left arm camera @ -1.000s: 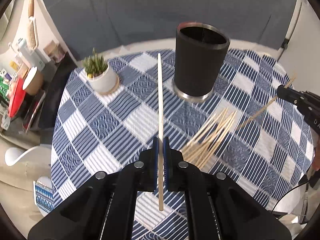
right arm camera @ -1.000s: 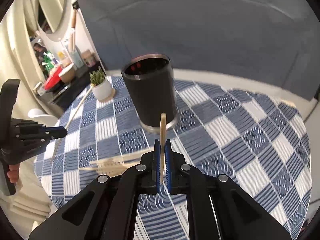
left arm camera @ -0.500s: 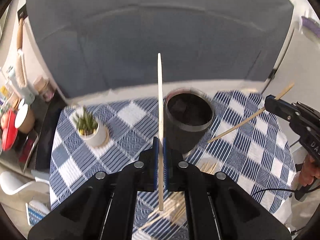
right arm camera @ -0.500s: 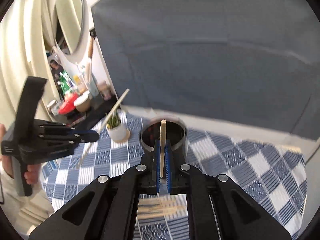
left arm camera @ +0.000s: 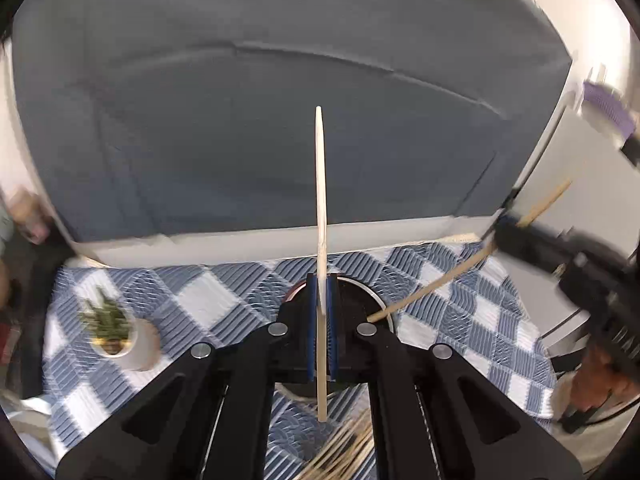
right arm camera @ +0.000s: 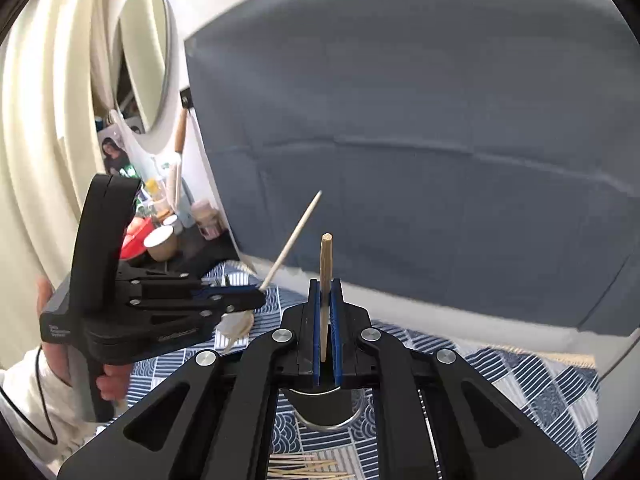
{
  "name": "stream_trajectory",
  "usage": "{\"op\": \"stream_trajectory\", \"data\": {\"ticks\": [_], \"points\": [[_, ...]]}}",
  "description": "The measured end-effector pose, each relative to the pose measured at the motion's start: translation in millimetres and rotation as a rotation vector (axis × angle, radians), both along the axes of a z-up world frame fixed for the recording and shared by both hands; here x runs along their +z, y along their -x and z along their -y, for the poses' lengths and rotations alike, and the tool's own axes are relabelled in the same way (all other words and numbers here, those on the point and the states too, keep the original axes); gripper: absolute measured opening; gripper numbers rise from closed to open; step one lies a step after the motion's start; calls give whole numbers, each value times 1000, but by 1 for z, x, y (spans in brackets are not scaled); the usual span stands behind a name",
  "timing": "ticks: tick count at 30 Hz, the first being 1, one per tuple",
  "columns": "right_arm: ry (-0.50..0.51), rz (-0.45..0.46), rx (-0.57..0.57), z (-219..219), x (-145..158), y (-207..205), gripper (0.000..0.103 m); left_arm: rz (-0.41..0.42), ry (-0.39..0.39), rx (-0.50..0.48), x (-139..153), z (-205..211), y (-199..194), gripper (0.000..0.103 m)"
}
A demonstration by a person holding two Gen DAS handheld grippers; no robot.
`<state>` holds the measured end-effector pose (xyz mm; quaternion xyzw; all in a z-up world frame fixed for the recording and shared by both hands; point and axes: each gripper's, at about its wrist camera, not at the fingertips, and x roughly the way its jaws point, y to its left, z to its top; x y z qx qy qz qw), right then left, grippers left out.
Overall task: Organize utensils
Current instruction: 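Lift the held sticks with both grippers and carry them over the black holder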
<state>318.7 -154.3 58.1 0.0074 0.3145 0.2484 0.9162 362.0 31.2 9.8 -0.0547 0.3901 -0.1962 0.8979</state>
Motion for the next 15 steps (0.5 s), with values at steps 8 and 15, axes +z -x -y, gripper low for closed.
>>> {"op": "stream_trajectory", "data": {"ticks": [8,15], "points": [[45,-115,-9,-9,-46,-25,5,-13,78,-22,-42,7,-21,5],[54,-157,-11,-13,-65,-34,5,21,120,-34,-50,10,-26,5]]}}
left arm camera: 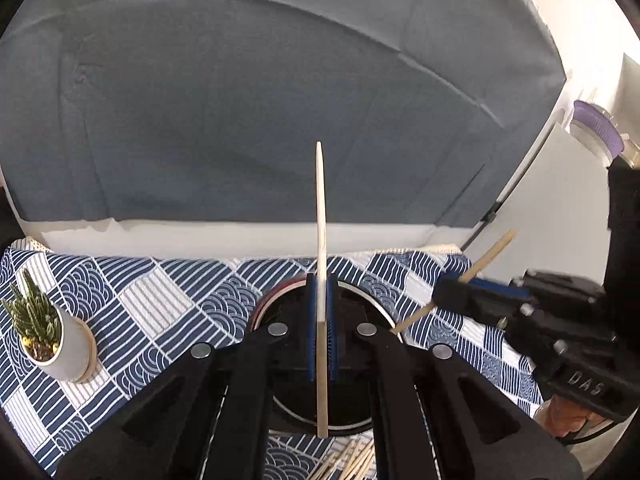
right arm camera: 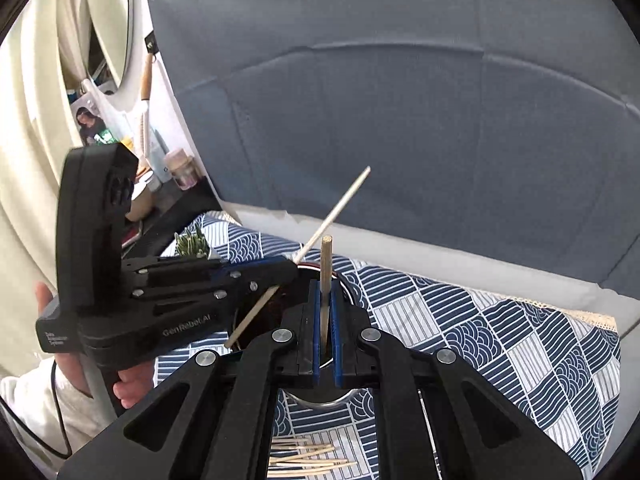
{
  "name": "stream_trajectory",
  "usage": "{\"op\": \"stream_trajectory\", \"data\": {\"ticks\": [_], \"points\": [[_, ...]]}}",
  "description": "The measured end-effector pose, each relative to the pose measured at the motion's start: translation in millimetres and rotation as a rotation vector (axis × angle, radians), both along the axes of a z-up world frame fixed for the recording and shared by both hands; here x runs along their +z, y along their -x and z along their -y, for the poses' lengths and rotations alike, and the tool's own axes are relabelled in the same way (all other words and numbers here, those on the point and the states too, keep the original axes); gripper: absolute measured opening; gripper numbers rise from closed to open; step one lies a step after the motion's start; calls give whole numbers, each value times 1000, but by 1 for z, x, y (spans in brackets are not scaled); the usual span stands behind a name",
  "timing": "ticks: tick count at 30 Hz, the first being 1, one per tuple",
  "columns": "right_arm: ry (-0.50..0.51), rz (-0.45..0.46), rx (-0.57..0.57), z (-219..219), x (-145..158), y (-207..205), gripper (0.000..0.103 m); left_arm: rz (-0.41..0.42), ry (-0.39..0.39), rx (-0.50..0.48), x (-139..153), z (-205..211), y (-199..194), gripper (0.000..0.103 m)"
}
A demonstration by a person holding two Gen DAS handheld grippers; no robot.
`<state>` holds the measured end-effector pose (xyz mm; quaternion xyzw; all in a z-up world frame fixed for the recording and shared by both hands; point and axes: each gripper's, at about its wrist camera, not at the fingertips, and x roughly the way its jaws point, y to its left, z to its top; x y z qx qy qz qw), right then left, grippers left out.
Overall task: Organize utensils
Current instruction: 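Lift the held sticks with both grippers and carry them over the black holder, then lower the sticks into the black holder and open both grippers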
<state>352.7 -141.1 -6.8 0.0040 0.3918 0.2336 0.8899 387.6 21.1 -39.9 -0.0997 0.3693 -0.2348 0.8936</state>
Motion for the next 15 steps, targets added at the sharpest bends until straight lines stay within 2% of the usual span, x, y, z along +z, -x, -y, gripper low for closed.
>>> {"op": "stream_trajectory", "data": {"ticks": [5,7,10,12,15], "points": [[-3,-10,-3,4,-2,-1,5,68,44,15,7,-5,-3,5],[0,-18,-5,5,-4,-2,5,110,83,18,2,-6,0,5],[12,-35,-4,4,-9,-2,5,122,117,35,-14,-4,2,5],[19,-41,-4,4,-11,-2,5,103,116,42,-23,-2,3,5],[25,-50,-4,5,-14,-1,5,89,71,37,-33,1,10,5]]}}
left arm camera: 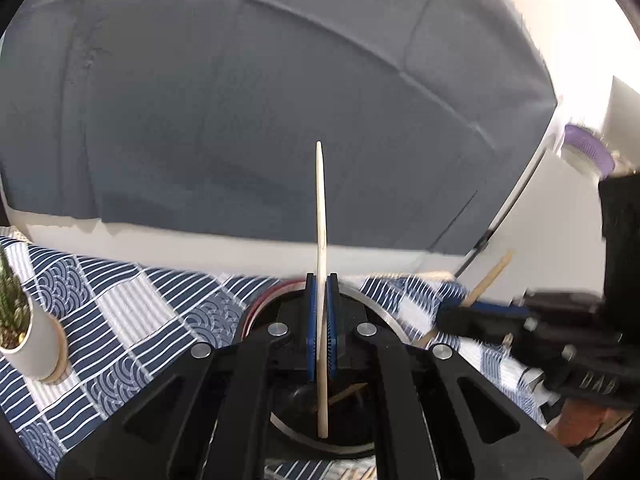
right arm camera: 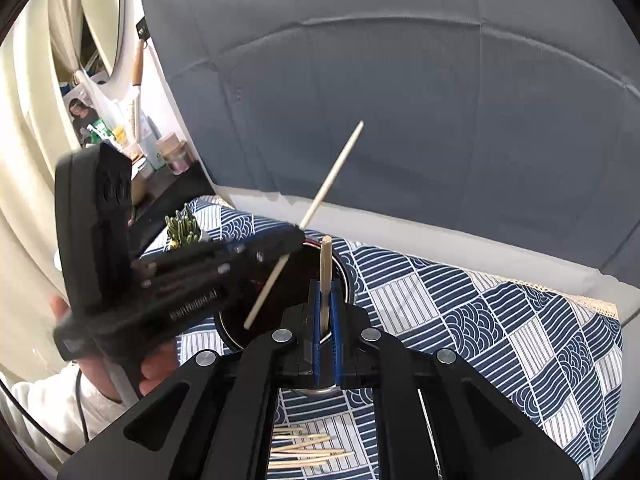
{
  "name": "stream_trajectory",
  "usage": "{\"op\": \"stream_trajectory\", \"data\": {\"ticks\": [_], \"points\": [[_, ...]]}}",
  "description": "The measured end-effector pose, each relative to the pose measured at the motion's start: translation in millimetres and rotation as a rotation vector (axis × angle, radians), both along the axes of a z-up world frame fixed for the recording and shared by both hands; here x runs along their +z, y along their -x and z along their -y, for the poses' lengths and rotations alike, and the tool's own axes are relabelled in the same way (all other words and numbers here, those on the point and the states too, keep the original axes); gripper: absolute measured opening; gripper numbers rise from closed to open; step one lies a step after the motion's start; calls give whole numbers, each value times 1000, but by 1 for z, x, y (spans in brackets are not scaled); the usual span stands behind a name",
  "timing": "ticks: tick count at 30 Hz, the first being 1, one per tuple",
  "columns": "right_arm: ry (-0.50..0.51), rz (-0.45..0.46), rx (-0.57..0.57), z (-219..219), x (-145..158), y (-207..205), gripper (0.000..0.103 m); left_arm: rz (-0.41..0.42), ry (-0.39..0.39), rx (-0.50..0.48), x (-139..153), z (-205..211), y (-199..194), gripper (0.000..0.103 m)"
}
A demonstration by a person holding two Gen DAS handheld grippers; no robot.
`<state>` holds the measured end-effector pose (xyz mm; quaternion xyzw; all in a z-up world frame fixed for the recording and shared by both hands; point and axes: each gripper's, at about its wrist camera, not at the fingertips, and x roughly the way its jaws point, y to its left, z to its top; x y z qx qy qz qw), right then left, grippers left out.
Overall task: Organize utensils
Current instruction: 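Lower the sticks into the black holder and open both grippers, then withdraw both grippers from the holder and move them back to the stick pile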
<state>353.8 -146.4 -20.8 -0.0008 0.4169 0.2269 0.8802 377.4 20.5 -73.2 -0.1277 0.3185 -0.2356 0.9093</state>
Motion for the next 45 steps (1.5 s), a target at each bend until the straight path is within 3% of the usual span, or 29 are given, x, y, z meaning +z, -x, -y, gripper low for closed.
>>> {"op": "stream_trajectory", "data": {"ticks": [10,15,17,20,22,24,31,38,45], "points": [[-3,-13,-13,2,-2,8,6,-6,-120,-47,1,1,39,5],[4,7,-34,4,6,14,8,4,-145,-39,14,-2,51,19],[8,17,-42,6,10,17,12,10,-156,-34,18,-4,56,24],[16,31,-51,8,16,25,28,16,-168,-24,26,-8,66,30],[22,52,-71,10,22,33,47,7,-162,-19,29,-11,72,40],[29,68,-83,11,25,39,56,-3,-166,-1,31,-15,78,50],[99,113,-101,9,33,71,85,-15,-177,52,32,-30,108,65],[168,110,-109,5,26,105,87,-61,-188,115,20,-46,148,83],[115,34,-133,8,0,134,89,-133,-294,160,-3,-60,193,94]]}}
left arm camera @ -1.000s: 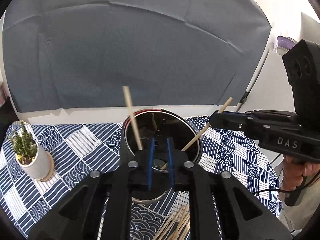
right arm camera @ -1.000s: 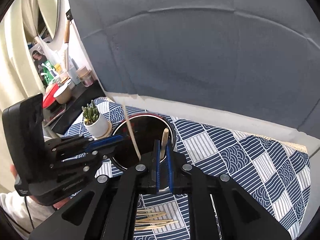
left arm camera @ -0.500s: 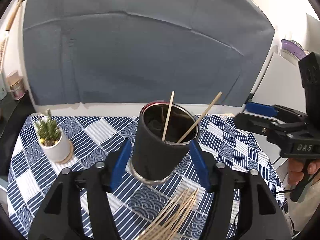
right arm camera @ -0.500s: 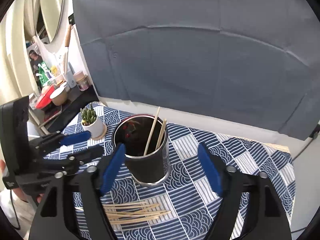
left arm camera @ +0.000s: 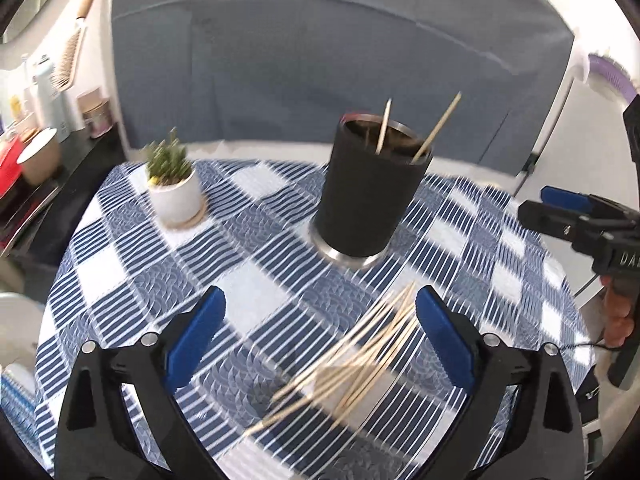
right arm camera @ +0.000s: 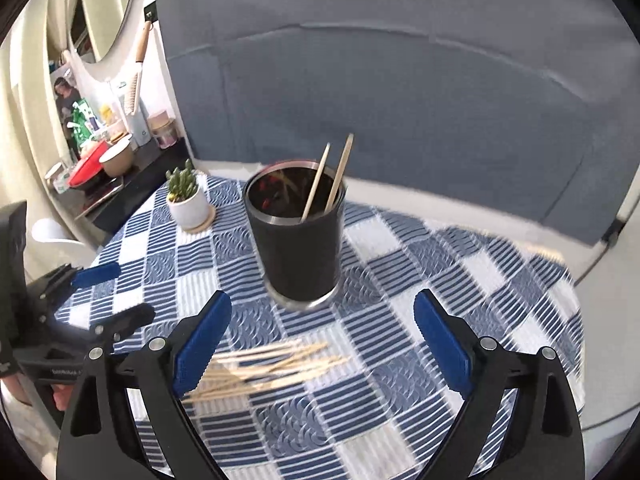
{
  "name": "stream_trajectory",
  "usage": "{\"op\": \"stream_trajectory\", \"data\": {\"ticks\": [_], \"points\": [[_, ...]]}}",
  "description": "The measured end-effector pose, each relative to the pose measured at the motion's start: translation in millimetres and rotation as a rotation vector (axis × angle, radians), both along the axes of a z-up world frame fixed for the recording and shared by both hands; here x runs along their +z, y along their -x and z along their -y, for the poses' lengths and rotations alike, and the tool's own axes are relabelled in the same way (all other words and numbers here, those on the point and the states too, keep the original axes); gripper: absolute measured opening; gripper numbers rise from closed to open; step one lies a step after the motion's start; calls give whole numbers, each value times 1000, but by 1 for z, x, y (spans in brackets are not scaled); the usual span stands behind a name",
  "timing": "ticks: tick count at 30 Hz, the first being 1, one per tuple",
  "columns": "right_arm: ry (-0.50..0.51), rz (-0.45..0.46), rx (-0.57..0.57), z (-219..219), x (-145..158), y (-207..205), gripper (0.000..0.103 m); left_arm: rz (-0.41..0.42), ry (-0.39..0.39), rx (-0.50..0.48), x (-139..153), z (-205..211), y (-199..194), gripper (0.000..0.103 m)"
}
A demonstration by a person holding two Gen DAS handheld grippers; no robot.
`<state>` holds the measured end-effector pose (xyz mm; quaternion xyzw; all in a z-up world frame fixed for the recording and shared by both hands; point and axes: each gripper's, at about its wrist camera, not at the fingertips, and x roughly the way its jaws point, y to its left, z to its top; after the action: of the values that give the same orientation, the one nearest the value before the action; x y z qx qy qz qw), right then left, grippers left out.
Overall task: Organize utensils
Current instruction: 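Withdraw both grippers from the holder and move them back to the stick pile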
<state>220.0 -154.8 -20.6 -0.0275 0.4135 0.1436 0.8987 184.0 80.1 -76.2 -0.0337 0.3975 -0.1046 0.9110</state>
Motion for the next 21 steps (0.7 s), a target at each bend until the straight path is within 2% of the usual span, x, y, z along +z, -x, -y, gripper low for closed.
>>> {"op": "stream_trajectory", "data": {"ticks": [5,9,14,17,21], "points": [[-11,-91,3,-4,-29,15,89,-85,-51,17,-19,-8,13,96],[6,-160,-13,-7,-42,22,89,-153,-62,-19,-32,-7,9,96],[0,-232,-65,-2,-60,23,89,-182,-106,-132,-46,1,-14,96],[-9,-322,-142,-1,-80,20,89,-213,-97,-206,-56,3,-30,96],[-30,-391,-239,-3,-105,21,89,-260,-113,-297,-74,3,-50,96]]}}
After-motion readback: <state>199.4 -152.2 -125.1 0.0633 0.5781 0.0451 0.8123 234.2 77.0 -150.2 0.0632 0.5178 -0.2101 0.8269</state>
